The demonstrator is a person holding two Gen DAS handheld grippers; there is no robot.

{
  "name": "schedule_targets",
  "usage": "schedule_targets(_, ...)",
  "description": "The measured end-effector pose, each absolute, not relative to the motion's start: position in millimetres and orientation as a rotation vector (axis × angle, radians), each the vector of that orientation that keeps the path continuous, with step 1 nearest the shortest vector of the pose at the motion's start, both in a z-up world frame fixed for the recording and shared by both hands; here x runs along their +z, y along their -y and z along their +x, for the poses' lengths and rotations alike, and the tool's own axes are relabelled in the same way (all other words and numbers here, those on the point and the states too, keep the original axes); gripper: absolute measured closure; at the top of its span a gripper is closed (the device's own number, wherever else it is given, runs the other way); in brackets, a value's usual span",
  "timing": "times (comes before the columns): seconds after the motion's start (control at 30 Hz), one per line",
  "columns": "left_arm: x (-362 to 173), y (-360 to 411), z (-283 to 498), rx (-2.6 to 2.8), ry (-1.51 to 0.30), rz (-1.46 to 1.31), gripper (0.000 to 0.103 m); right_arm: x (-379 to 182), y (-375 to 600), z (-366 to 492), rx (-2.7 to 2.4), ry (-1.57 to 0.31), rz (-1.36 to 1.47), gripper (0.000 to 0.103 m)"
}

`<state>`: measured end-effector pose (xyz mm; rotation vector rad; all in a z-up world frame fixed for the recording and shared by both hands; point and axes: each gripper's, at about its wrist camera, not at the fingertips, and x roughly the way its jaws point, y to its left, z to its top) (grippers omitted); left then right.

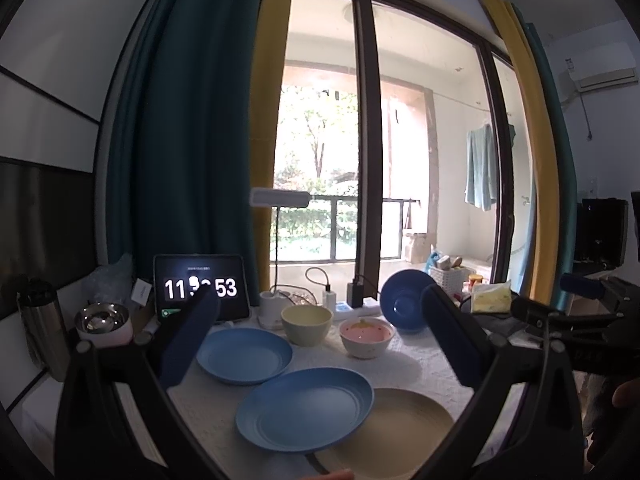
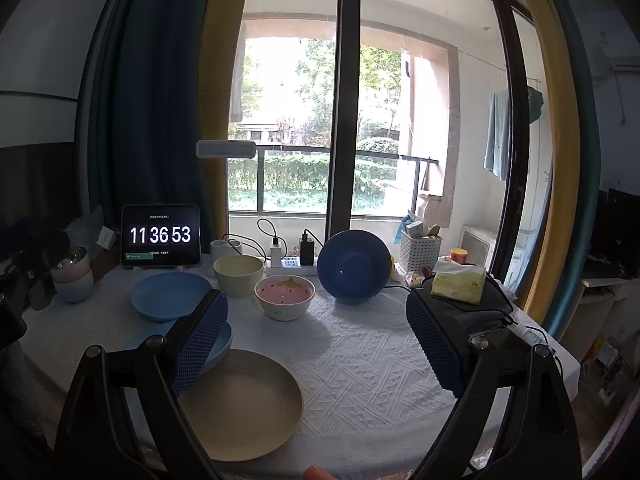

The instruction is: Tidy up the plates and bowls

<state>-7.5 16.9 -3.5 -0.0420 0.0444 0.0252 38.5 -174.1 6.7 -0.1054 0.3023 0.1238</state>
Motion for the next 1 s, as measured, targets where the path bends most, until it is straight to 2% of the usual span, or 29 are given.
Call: schedule_targets(1.0, -2.7, -19.0, -8.1, 0.028, -0.056, -0.055, 0.001, 5.0, 173.6, 40.4, 0.141, -0.32, -0.099, 0.01)
